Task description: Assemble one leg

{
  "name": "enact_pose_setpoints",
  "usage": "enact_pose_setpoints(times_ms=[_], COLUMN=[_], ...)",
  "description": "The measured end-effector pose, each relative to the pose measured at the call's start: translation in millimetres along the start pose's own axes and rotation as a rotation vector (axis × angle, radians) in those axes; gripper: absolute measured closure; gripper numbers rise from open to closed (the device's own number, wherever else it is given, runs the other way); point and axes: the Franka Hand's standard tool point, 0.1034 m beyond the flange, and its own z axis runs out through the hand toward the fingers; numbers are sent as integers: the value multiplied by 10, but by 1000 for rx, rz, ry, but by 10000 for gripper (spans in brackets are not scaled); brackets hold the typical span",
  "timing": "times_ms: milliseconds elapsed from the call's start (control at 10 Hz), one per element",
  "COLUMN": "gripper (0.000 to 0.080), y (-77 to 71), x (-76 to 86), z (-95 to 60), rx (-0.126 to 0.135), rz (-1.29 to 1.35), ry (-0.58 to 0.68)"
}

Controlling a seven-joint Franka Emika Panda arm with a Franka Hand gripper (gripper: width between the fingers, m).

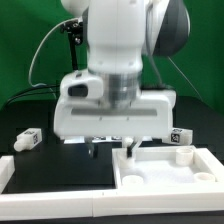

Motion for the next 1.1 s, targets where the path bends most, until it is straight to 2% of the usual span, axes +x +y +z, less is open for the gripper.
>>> enact_pose_setpoints(times_ms=[100,200,300,600,700,800,1000,1100], gripper=[181,157,157,150,150,150,150,150], y=[-114,-290,-453,-462,-506,-730,-1267,-1477], x=[-139,-323,-409,-411,-425,-495,-670,-731], z=[-180,-303,-345,-317,-307,-275,-257,-252], rx=[11,19,15,19,15,3,-21,-41], rz=[-8,-17,-1,-23,-8,8,-92,-118], ry=[7,11,13,8,8,14,21,24])
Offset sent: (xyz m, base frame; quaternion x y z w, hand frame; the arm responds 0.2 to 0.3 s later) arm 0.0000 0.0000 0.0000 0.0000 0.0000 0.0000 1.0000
